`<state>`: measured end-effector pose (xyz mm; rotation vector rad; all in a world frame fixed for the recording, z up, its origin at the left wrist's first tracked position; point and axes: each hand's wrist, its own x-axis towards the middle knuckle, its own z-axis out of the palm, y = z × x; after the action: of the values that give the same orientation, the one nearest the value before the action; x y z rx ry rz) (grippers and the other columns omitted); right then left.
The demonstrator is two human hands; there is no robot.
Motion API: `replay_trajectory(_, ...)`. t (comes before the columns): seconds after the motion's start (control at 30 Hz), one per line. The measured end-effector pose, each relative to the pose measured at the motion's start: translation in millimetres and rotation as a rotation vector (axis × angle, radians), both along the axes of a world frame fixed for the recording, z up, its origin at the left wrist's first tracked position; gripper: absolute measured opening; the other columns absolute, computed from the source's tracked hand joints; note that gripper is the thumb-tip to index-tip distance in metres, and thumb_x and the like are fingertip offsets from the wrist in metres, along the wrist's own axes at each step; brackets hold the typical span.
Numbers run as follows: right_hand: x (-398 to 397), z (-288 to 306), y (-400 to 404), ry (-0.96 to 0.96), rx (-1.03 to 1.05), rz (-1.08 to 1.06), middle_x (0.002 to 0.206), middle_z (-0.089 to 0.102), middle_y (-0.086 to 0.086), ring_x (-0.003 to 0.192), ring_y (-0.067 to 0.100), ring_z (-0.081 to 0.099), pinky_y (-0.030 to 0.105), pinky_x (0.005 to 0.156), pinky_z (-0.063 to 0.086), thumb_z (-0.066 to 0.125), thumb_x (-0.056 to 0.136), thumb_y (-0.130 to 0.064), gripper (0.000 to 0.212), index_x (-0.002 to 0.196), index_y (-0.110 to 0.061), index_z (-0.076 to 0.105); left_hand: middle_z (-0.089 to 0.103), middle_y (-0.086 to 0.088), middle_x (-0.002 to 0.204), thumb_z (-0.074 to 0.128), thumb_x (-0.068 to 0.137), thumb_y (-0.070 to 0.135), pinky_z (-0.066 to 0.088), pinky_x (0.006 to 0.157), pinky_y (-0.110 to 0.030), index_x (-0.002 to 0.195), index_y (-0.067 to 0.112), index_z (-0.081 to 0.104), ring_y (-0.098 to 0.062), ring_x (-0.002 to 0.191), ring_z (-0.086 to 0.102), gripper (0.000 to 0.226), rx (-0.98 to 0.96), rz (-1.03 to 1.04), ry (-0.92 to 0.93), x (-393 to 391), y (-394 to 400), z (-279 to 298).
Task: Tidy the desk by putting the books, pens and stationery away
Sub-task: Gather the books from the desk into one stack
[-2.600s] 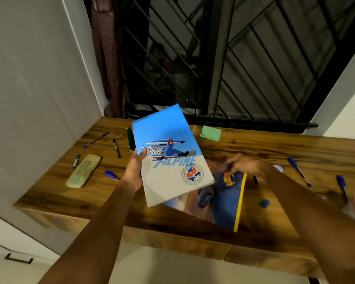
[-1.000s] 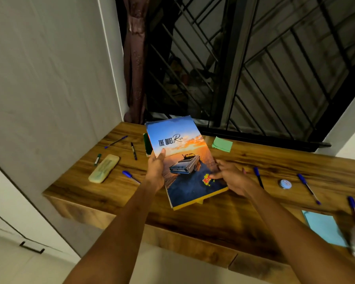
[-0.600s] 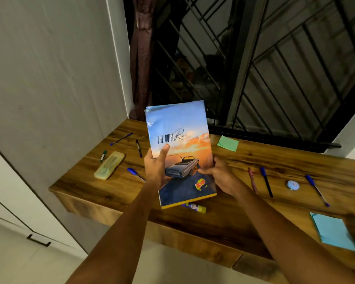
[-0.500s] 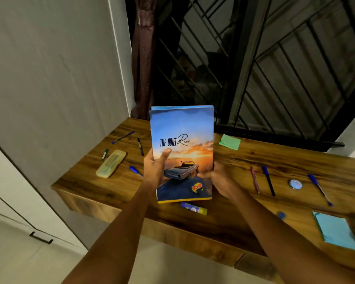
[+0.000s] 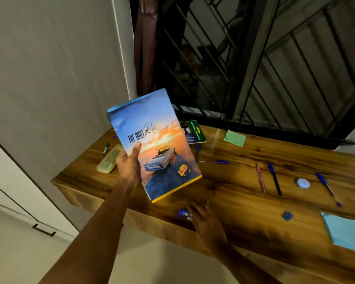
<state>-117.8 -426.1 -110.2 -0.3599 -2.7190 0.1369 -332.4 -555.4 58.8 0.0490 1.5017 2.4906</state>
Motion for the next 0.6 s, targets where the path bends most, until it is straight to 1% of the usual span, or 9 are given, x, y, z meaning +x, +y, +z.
replay_trajectory(0.07, -10, 2, 8, -0.024, 0.032, -0.052, 0.111, 0.068, 0.005, 0.1, 0.029, 0.067, 0.033, 0.102, 0.031, 0.041, 0.092, -0.032, 0.039, 0.111, -0.013, 0.069, 0.068, -0.012, 0.114, 0.063, 0.089, 0.012, 0.056, 0.083, -0.045, 0.113, 0.007, 0.062, -0.027, 0.094, 0.069, 0.025, 0.014, 0.016, -0.051, -2, -1, -1)
replay_trajectory(0.17, -22, 22, 19, -0.099, -0.004, -0.222, 0.096, 0.066, 0.006, 0.088, 0.03, 0.066, 0.036, 0.088, 0.045, 0.05, 0.084, -0.029, 0.032, 0.098, -0.012, 0.074, 0.068, -0.013, 0.112, 0.063, 0.089, 0.013, 0.06, 0.072, -0.042, 0.122, 0.002, 0.058, -0.023, 0.082, 0.072, 0.036, 0.002, 0.019, -0.068, -8, -2, 0)
replay_trajectory(0.23, -33, 43, 22, -0.135, -0.05, -0.353, 0.087, 0.065, 0.007, 0.08, 0.029, 0.063, 0.04, 0.072, 0.054, 0.073, 0.073, -0.027, 0.017, 0.084, -0.015, 0.076, 0.068, -0.013, 0.111, 0.064, 0.088, 0.013, 0.059, 0.074, -0.044, 0.123, 0.001, 0.057, -0.026, 0.086, 0.071, 0.038, -0.048, 0.019, -0.072, -12, -7, 1)
replay_trajectory(0.3, -47, 63, 26, -0.194, -0.135, -0.463, 0.084, 0.066, 0.007, 0.082, 0.031, 0.061, 0.041, 0.069, 0.053, 0.082, 0.064, -0.025, 0.016, 0.074, -0.014, 0.076, 0.069, -0.011, 0.104, 0.064, 0.088, 0.013, 0.058, 0.077, -0.044, 0.121, 0.001, 0.059, -0.03, 0.089, 0.067, 0.036, -0.105, 0.034, -0.075, -21, -14, -1)
replay_trajectory(0.33, -56, 70, 29, -0.217, -0.166, -0.512, 0.091, 0.066, 0.008, 0.09, 0.031, 0.06, 0.041, 0.074, 0.051, 0.078, 0.071, -0.025, 0.015, 0.079, -0.014, 0.076, 0.069, -0.01, 0.102, 0.065, 0.088, 0.013, 0.057, 0.076, -0.042, 0.118, 0.001, 0.06, -0.03, 0.087, 0.065, 0.033, -0.136, 0.045, -0.073, -25, -17, -2)
replay_trajectory(0.4, -76, 82, 35, -0.208, -0.288, -0.594, 0.111, 0.064, 0.008, 0.11, 0.028, 0.055, 0.037, 0.087, 0.047, 0.062, 0.088, -0.026, 0.022, 0.102, -0.013, 0.071, 0.069, -0.013, 0.107, 0.065, 0.088, 0.013, 0.057, 0.079, -0.045, 0.116, 0.002, 0.06, -0.033, 0.09, 0.067, 0.031, -0.168, 0.056, -0.087, -33, -22, -2)
replay_trajectory(0.43, -86, 85, 37, -0.176, -0.358, -0.616, 0.116, 0.063, 0.009, 0.114, 0.027, 0.054, 0.033, 0.088, 0.047, 0.057, 0.092, -0.025, 0.024, 0.11, -0.012, 0.067, 0.068, -0.014, 0.111, 0.065, 0.088, 0.013, 0.055, 0.08, -0.048, 0.117, 0.003, 0.059, -0.035, 0.092, 0.067, 0.032, -0.182, 0.055, -0.101, -38, -25, -3)
replay_trajectory(0.5, -104, 90, 41, -0.154, -0.514, -0.655, 0.117, 0.063, 0.01, 0.113, 0.026, 0.058, 0.03, 0.08, 0.047, 0.055, 0.094, -0.023, 0.025, 0.114, -0.009, 0.062, 0.067, -0.014, 0.11, 0.066, 0.087, 0.017, 0.056, 0.077, -0.048, 0.118, 0.006, 0.058, -0.035, 0.087, 0.068, 0.034, -0.231, 0.053, -0.133, -48, -31, -5)
replay_trajectory(0.6, -122, 92, 44, -0.144, -0.631, -0.685, 0.114, 0.065, 0.01, 0.107, 0.026, 0.062, 0.029, 0.072, 0.046, 0.062, 0.09, -0.025, 0.025, 0.109, -0.009, 0.062, 0.068, -0.016, 0.107, 0.068, 0.085, 0.021, 0.059, 0.063, -0.042, 0.12, 0.004, 0.056, -0.032, 0.08, 0.068, 0.04, -0.268, 0.023, -0.156, -66, -39, -9)
